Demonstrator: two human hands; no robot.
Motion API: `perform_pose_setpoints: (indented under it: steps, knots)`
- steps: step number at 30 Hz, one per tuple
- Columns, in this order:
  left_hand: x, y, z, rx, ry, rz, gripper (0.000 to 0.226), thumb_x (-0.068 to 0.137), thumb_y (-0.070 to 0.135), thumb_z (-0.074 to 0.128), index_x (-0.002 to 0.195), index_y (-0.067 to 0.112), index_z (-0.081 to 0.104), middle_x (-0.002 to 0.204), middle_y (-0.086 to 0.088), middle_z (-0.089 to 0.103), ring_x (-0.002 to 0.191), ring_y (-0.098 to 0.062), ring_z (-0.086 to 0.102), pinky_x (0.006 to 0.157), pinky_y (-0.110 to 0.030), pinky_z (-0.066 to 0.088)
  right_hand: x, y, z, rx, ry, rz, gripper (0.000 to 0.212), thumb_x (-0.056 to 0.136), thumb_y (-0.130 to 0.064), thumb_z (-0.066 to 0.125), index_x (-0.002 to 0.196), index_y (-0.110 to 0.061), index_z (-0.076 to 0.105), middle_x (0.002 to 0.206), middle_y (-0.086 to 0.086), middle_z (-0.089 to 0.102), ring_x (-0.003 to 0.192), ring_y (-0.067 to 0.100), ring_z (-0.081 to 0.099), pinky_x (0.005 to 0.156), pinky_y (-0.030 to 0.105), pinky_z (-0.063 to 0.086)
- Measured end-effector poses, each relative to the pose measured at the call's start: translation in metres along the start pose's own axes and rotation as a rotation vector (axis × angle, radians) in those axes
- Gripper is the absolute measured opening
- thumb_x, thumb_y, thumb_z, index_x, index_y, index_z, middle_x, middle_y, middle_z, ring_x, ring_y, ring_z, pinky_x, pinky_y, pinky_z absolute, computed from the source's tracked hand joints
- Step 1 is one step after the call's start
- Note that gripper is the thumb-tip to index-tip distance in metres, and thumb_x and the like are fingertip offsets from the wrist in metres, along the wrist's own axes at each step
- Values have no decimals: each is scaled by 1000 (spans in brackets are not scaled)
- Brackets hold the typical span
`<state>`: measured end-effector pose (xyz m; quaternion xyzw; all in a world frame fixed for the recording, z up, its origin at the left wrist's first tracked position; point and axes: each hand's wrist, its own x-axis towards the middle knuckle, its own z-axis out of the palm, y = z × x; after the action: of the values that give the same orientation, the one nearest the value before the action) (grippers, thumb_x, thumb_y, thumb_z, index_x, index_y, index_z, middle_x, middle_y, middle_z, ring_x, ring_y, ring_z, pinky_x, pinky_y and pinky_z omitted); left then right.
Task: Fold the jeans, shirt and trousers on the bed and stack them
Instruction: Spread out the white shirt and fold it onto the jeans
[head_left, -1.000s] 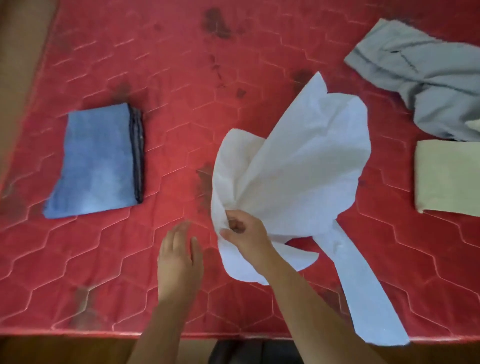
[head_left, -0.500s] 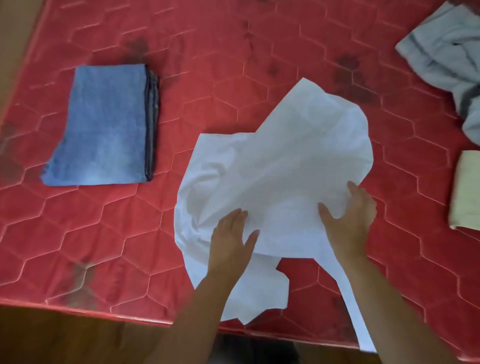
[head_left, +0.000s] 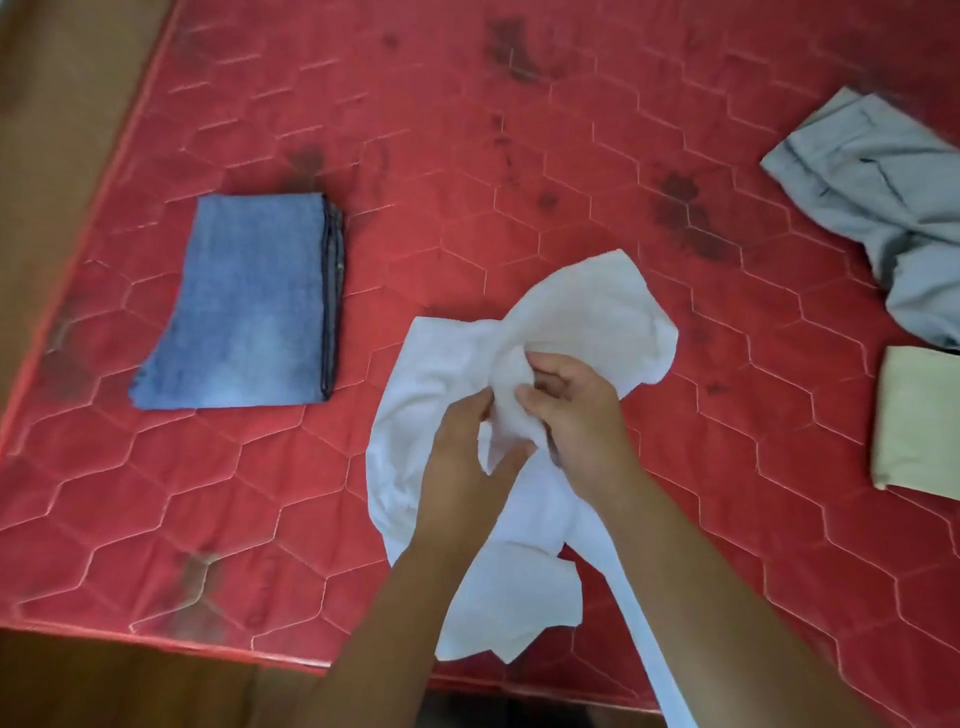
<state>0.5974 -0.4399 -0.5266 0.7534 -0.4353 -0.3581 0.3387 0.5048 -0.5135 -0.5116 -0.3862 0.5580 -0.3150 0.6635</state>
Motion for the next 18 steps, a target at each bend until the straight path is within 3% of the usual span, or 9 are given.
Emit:
perform_pose_setpoints:
  steps: [2,4,7,11,14,18]
  knots:
    - [-2,8,-25,-39,129,-33,21,85,18,64,104,20,59,97,15,60,91,-3,55,77,-3,38,-12,-17,18,38,-121,-16,33,85,10,52,104,-15,63,98,8,68,93,20,65,79,29,54]
    - [-4,10,-50,-44,236,-65,8,85,10,63,92,14,64,85,8,63,78,-9,58,65,-5,40,-22,-28,31,35,-237,-53,33,86,9,51,100,-17,64,97,7,69,91,16,65,79,26,55]
    - [-2,0,-83,-39,304,-176,6,83,5,63,85,8,68,71,10,62,65,-4,55,57,-4,38,-30,-28,44,-98,-322,-109,34,85,6,55,101,-22,63,97,-6,68,92,3,64,85,18,49]
    - [-3,-17,-109,-15,319,-174,9,83,1,61,80,1,69,54,11,54,47,3,47,49,-7,33,-31,-5,50,-269,-377,-69,42,79,-5,69,107,-32,53,101,-20,58,99,-2,55,90,17,41]
    - [-7,-19,-113,-12,291,-152,12,83,-2,59,76,1,68,52,9,51,45,3,45,49,-7,32,-39,11,61,-295,-375,-79,39,78,-7,70,104,-32,55,95,-18,59,90,0,57,78,8,43]
    - [-11,4,-119,-51,257,-103,20,84,-1,57,69,11,63,61,1,59,55,0,48,54,-9,36,-47,-3,63,-259,-253,-95,15,78,-8,70,86,-20,64,82,-9,64,79,7,59,71,13,44]
